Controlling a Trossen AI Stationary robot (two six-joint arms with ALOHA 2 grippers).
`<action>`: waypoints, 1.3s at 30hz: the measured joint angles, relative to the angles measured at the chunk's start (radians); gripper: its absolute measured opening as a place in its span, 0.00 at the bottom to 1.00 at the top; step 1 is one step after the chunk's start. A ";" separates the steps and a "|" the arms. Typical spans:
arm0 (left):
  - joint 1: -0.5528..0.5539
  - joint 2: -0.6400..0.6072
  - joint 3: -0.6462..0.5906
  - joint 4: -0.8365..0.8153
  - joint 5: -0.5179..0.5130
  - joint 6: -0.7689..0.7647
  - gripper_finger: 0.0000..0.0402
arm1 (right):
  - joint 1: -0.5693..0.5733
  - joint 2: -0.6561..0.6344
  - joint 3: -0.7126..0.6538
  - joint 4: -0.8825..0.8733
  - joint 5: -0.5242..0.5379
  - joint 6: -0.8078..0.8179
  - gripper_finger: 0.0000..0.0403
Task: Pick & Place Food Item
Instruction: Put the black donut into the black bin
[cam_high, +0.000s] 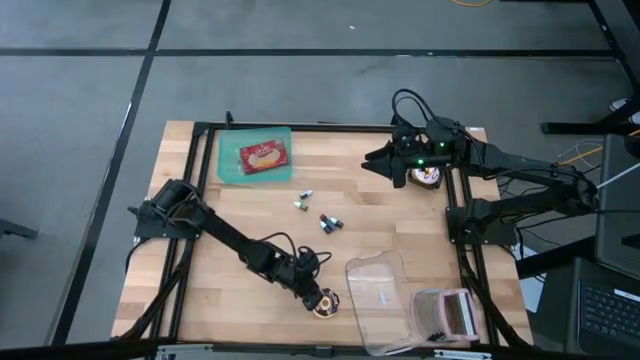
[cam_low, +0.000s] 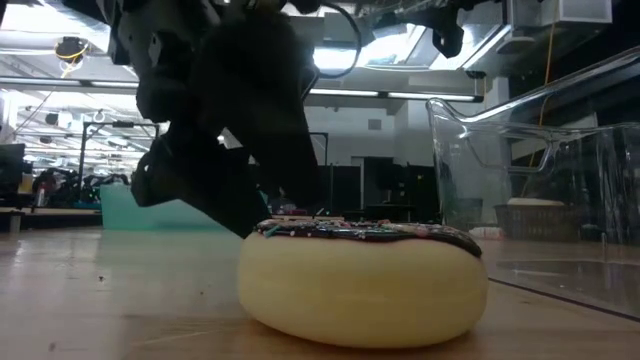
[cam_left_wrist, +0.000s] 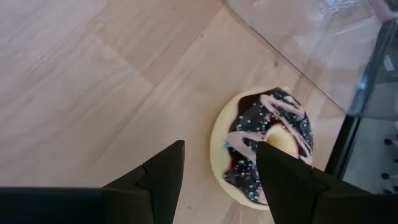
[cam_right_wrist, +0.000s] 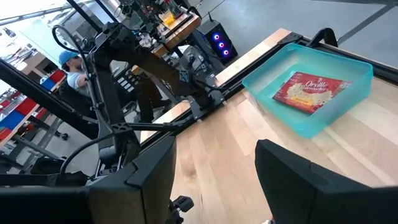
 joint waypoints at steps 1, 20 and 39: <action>0.002 0.000 0.000 0.000 0.000 -0.003 0.48 | 0.000 0.000 0.000 0.000 0.000 0.000 0.54; 0.019 0.067 0.001 0.094 0.096 -0.009 0.45 | -0.001 0.000 0.000 -0.005 0.000 -0.005 0.54; 0.053 0.072 -0.002 0.159 0.186 0.022 0.02 | -0.007 0.000 0.000 -0.005 -0.001 -0.035 0.54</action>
